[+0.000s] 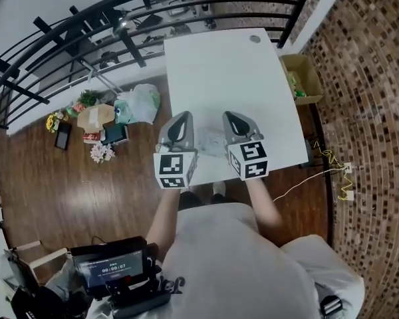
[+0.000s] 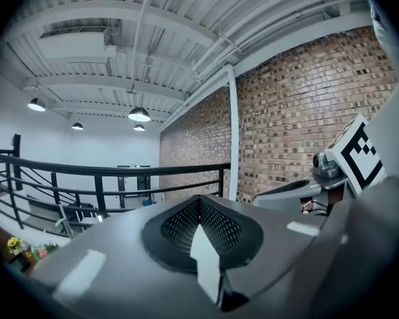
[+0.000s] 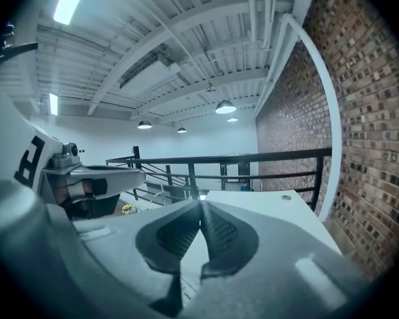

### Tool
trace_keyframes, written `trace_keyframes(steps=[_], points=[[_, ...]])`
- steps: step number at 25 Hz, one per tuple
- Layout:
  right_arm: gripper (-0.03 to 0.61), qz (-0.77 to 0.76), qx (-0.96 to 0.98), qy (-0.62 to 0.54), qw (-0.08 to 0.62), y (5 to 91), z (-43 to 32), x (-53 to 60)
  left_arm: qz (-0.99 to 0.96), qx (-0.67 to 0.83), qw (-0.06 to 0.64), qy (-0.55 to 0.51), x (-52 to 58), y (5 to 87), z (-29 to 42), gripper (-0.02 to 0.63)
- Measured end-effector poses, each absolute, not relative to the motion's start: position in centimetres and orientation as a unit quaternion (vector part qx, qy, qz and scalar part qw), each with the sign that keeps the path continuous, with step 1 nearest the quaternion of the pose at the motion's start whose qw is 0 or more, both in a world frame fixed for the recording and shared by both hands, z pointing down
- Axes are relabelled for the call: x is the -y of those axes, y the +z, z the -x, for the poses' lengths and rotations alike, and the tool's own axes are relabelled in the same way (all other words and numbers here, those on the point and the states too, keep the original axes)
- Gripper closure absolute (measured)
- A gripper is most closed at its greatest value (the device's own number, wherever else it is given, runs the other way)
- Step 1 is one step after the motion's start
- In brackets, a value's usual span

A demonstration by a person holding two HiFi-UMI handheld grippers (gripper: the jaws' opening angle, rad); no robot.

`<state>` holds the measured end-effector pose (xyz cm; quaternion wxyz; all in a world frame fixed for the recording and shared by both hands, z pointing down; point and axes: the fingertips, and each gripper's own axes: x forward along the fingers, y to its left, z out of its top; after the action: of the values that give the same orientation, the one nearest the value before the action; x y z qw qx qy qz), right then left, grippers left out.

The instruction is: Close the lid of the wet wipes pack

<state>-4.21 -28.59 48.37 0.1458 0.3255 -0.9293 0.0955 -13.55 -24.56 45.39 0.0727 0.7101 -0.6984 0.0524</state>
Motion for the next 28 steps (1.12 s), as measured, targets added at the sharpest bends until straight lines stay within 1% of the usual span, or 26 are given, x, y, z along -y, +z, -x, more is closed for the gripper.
trace_keyframes(steps=[3, 7, 11, 15, 21, 28], points=[[0.588, -0.329, 0.920, 0.117, 0.178, 51.1, 3.6, 28.7, -0.719, 0.686, 0.096, 0.068, 25.0, 47.6, 12.8, 0.598], [0.588, -0.337, 0.907, 0.129, 0.216, 54.3, 4.6, 28.2, -0.731, 0.663, 0.144, 0.080, 25.2, 50.4, 13.5, 0.598], [0.588, -0.352, 0.886, 0.144, 0.265, 58.4, 4.9, 27.2, -0.749, 0.640, 0.145, 0.093, 25.6, 52.7, 14.5, 0.598], [0.588, -0.370, 0.867, 0.161, 0.292, 61.1, 3.9, 26.4, -0.765, 0.614, 0.167, 0.096, 25.5, 53.9, 13.7, 0.598], [0.588, -0.388, 0.850, 0.169, 0.313, 63.2, 3.0, 25.8, -0.786, 0.584, 0.175, 0.103, 25.8, 55.0, 12.2, 0.598], [0.588, -0.404, 0.838, 0.189, 0.315, 63.8, 2.5, 24.4, -0.801, 0.561, 0.172, 0.115, 25.9, 55.5, 10.4, 0.598]])
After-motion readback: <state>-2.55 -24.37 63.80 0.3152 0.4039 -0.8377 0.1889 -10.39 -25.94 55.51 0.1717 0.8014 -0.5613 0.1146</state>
